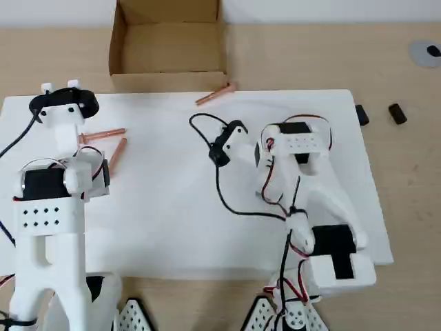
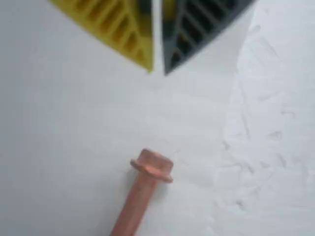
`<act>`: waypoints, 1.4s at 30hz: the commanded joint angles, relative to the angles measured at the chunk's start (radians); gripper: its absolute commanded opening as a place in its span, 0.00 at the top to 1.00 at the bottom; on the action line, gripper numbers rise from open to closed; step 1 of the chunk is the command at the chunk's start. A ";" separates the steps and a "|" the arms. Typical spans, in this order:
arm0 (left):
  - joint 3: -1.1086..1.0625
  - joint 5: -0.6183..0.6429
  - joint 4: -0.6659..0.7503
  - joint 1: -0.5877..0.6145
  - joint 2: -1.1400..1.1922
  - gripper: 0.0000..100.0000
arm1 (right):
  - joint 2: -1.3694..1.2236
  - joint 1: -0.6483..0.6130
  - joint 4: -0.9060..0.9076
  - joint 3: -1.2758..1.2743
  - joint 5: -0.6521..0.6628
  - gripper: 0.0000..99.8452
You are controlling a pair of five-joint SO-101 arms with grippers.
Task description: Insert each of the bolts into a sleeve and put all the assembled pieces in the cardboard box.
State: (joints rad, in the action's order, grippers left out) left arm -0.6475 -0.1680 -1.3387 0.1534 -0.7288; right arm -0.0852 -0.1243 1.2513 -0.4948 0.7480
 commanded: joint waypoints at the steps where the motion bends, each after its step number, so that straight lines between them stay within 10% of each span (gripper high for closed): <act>1: 0.049 -0.028 -0.006 0.011 -0.027 0.98 | -0.064 0.058 -0.025 0.031 0.015 0.81; 7: 0.058 -0.028 -0.006 0.011 -0.027 0.98 | -0.062 0.068 -0.017 0.051 -0.009 1.00; 29: 0.032 0.049 0.078 0.015 -0.024 0.98 | 0.473 0.073 0.339 0.395 -0.115 0.99; 36: -0.123 0.209 0.365 0.086 0.031 0.96 | 0.740 0.071 0.338 0.249 -0.150 0.99; 42: 0.077 0.146 0.324 0.083 0.325 0.90 | 0.895 0.071 0.331 0.044 -0.138 0.99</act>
State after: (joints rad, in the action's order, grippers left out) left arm -0.7196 -0.0038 -1.0042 0.2256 -0.5171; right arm 0.7388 -0.0660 1.5904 -0.3905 0.6084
